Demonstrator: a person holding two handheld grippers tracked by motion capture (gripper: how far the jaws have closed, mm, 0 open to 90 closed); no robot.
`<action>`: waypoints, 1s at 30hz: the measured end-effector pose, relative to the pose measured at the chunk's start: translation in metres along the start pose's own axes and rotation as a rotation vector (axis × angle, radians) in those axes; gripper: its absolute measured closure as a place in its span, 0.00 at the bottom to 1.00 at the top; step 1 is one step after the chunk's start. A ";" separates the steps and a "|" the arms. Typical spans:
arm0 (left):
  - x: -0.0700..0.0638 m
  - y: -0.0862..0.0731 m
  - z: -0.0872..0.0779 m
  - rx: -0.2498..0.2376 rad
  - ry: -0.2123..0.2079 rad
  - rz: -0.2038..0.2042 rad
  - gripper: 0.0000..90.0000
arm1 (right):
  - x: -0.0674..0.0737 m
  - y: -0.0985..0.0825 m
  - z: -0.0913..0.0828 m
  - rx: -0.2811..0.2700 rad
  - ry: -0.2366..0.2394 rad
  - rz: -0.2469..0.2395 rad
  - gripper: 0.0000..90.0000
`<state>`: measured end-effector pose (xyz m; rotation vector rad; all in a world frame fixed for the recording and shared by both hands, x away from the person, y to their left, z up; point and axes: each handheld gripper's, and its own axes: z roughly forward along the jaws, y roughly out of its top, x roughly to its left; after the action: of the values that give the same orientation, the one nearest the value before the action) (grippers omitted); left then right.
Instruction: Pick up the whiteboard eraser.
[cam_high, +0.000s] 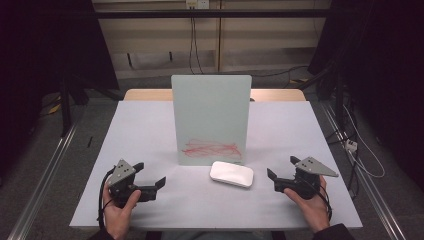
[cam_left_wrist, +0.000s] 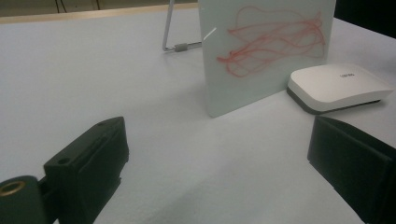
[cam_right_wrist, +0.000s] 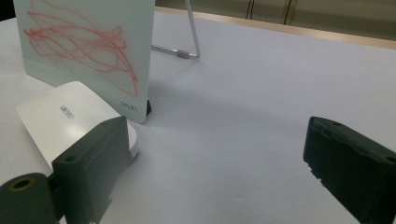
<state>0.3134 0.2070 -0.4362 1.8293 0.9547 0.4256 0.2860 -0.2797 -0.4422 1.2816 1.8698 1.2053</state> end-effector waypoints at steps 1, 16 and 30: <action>0.000 0.000 0.000 -0.003 -0.001 -0.003 0.06 | 0.000 0.000 0.000 0.002 -0.001 0.000 0.07; 0.000 -0.001 0.000 0.001 -0.008 -0.003 0.06 | 0.011 0.001 -0.004 0.076 0.058 0.001 0.10; 0.000 -0.001 0.000 0.009 -0.013 0.004 0.06 | 0.029 0.007 0.007 0.103 0.220 -0.078 0.13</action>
<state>0.3130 0.2071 -0.4372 1.8398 0.9461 0.4123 0.2836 -0.2492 -0.4385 1.1559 2.1428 1.2662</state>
